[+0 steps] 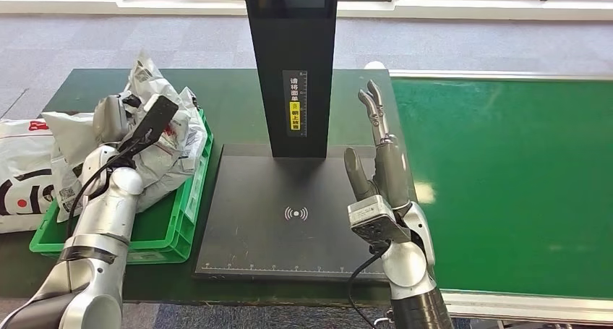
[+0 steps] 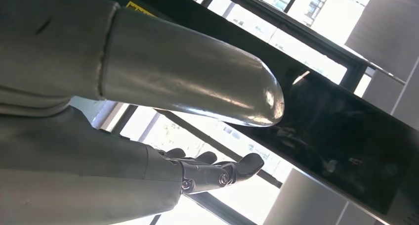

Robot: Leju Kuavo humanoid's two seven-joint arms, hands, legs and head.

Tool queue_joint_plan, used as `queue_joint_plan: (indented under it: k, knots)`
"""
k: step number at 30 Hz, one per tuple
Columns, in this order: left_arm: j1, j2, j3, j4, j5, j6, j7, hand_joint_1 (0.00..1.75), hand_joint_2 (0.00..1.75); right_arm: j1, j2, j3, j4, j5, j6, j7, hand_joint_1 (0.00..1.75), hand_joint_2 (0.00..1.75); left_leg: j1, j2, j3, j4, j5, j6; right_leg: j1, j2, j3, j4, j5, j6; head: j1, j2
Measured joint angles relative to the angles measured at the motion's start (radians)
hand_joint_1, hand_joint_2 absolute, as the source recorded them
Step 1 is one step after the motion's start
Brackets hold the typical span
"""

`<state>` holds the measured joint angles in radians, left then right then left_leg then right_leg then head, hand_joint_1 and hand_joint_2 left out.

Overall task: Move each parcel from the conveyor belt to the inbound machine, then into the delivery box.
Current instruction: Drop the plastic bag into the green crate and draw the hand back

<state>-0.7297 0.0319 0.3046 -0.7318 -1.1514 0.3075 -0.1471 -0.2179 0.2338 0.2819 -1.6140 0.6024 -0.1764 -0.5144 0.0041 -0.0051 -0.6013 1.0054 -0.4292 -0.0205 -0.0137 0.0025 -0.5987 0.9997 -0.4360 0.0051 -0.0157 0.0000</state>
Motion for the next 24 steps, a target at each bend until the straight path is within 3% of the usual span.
queue_joint_plan:
  k: [5,12,19,24]
  knots:
    - [-0.022,0.016,0.025,0.125,0.013,0.048,0.008,0.0,0.0,0.0,0.0,0.0,0.0,0.006,-0.007,0.0,0.0,0.0,0.0,0.0,-0.001,0.0,0.0,0.0,0.0,0.0,0.0,0.0,0.0,0.0,0.0,0.0]
    - [-0.001,0.019,0.082,0.117,0.129,0.137,-0.074,0.0,0.0,0.008,0.0,0.0,0.0,0.007,-0.025,0.0,0.0,0.0,0.0,0.0,-0.001,0.0,0.0,0.0,0.0,0.0,-0.001,0.0,0.0,0.0,0.0,0.0]
    - [0.179,-0.035,0.109,-0.136,0.528,0.182,-0.327,0.0,0.0,0.012,-0.001,0.0,0.0,-0.005,-0.046,-0.015,0.0,0.0,0.0,0.001,-0.002,0.0,-0.002,0.001,0.0,0.002,-0.002,-0.001,-0.001,0.0,0.0,0.0]
    - [0.306,-0.088,0.11,-0.334,0.67,0.2,-0.381,0.0,0.0,0.011,-0.001,0.003,0.001,-0.011,-0.056,-0.019,0.0,0.0,0.0,0.001,-0.003,0.0,-0.003,0.001,0.0,0.001,-0.002,-0.001,-0.002,0.001,0.0,0.0]
